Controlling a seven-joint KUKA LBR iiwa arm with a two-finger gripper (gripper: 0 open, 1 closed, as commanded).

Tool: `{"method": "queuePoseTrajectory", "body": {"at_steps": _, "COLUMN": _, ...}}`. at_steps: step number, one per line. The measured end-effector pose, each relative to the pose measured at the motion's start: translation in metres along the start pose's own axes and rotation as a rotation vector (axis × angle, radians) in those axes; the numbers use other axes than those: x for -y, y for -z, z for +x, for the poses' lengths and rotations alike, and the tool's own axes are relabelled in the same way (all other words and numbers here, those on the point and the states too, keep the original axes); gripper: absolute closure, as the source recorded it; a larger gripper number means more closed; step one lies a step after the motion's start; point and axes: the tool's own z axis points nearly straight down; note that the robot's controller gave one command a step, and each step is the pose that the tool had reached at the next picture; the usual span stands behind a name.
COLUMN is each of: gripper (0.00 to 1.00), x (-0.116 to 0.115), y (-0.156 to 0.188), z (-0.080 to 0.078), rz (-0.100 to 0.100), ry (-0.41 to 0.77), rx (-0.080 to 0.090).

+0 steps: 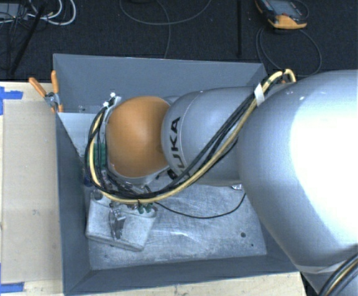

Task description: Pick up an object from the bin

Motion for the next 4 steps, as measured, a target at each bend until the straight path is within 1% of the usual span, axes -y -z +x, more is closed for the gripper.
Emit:
{"method": "queuePoseTrajectory", "body": {"at_steps": 1, "gripper": 1.00, "x": 0.002, "y": 0.144, "z": -0.004, "rz": 0.008, "ry": 0.106, "rx": 0.019}}
{"method": "queuePoseTrajectory", "body": {"at_steps": 2, "gripper": 0.00, "x": 0.003, "y": 0.139, "z": -0.003, "rz": 0.008, "ry": 0.103, "rx": 0.011}}
{"method": "queuePoseTrajectory", "body": {"at_steps": 3, "gripper": 0.00, "x": -0.006, "y": 0.018, "z": 0.012, "rz": 0.008, "ry": 0.074, "rx": 0.003}}
{"method": "queuePoseTrajectory", "body": {"at_steps": 4, "gripper": 0.00, "x": -0.009, "y": 0.005, "z": 0.008, "rz": 0.009, "ry": 0.053, "rx": 0.013}}
